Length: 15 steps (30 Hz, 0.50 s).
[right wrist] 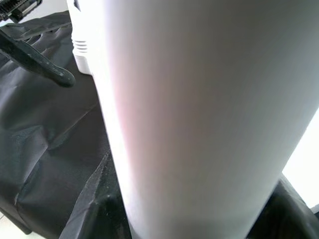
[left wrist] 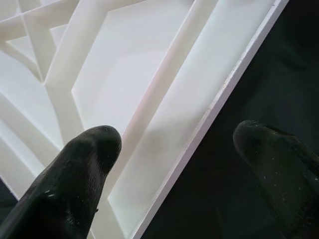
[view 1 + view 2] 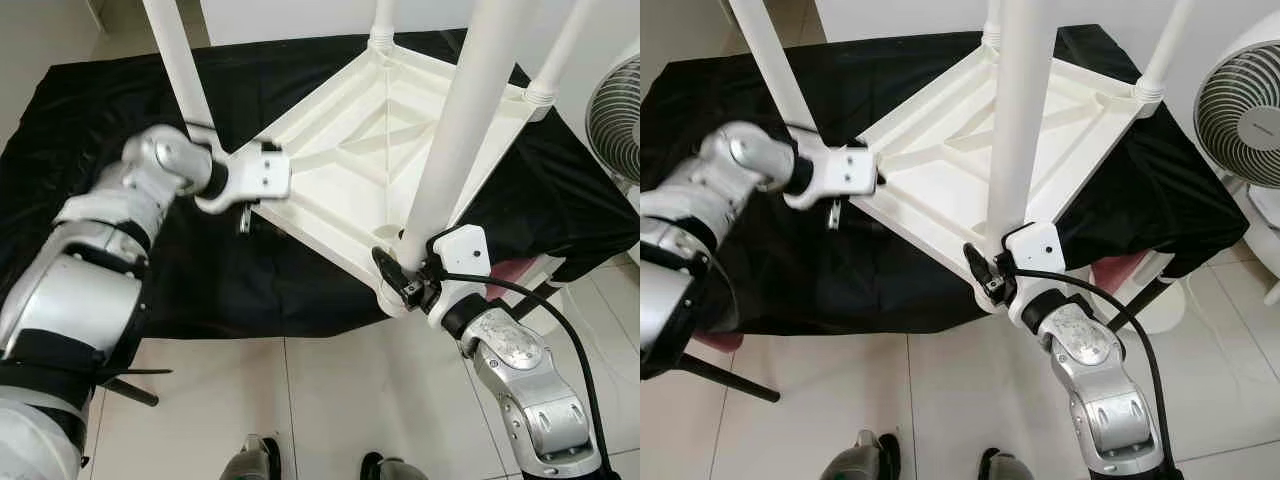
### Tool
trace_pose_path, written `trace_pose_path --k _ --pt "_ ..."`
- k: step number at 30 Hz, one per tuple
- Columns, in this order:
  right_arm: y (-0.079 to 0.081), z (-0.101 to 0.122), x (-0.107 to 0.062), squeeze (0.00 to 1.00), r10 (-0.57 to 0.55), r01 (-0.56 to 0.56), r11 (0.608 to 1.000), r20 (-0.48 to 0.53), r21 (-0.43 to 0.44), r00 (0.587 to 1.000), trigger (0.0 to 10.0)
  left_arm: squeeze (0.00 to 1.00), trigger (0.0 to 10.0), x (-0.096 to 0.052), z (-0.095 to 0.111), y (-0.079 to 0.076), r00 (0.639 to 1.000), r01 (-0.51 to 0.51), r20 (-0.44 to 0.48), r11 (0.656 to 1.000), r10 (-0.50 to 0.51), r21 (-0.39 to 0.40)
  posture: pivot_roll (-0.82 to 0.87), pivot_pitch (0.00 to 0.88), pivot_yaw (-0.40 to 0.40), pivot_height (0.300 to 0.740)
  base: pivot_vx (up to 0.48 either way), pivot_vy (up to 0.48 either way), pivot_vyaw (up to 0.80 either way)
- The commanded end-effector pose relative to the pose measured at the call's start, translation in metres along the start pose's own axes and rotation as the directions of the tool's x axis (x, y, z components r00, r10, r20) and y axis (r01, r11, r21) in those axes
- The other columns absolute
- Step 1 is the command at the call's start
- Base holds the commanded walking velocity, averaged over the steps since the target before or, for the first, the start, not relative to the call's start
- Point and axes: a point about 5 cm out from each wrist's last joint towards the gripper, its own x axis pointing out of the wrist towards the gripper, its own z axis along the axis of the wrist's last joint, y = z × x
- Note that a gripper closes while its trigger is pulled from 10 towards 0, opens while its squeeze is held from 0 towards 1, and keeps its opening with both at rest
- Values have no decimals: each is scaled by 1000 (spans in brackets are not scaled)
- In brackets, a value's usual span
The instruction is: Building children table
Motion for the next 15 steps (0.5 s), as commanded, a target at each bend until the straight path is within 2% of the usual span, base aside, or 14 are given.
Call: trace_pose_path --k 1,8,15 --pt "-3 -13 -2 0 -22 21 1000 -85 -11 996 10000 0 10000 5 -5 3 984 -178 -12 984 178 -12 -148 181 104 740 0 0 0" --pt "1 -2 8 0 -6 6 1000 -35 -8 999 10000 0 10000 26 -12 -12 986 -160 -56 986 158 -39 -158 187 106 740 0 0 0" --pt "14 12 31 0 23 -24 999 28 34 999 10000 0 10000 37 -25 -19 952 -275 -163 958 260 -77 -155 187 99 740 0 0 0"
